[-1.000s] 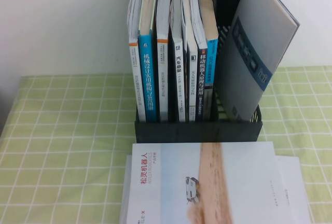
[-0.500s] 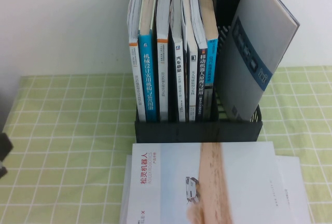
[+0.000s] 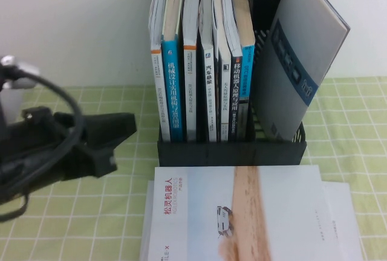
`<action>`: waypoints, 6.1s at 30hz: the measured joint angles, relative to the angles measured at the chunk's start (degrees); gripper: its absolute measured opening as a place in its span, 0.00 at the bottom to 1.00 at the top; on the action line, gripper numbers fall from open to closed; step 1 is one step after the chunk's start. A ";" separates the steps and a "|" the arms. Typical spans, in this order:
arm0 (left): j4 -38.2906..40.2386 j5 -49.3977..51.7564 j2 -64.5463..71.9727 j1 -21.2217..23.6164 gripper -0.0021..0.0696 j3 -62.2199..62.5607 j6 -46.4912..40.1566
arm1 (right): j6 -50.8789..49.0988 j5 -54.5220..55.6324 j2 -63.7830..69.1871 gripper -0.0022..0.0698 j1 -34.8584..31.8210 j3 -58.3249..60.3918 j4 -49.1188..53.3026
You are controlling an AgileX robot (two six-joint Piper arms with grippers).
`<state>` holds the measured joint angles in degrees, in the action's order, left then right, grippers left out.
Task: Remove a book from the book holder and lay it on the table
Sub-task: Hold the bookshelf, then pick up the right side book from the book shelf, then place the picked book on the book
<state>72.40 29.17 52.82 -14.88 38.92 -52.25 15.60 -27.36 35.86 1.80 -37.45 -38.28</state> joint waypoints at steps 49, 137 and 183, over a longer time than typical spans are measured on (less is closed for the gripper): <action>6.17 2.30 57.99 -16.08 0.02 51.33 -16.70 | 83.64 -1.54 45.24 0.37 1.81 -14.38 -59.28; -37.75 32.12 11.10 11.95 0.03 35.71 28.83 | 32.41 -21.69 33.06 0.04 35.56 -32.62 24.28; -40.15 30.86 7.33 6.88 0.03 24.30 30.22 | 17.39 -16.79 62.78 0.73 61.95 -32.92 42.39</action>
<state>32.25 60.03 60.14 -8.01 63.22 -22.03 32.99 -44.15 98.64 63.76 -70.37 4.10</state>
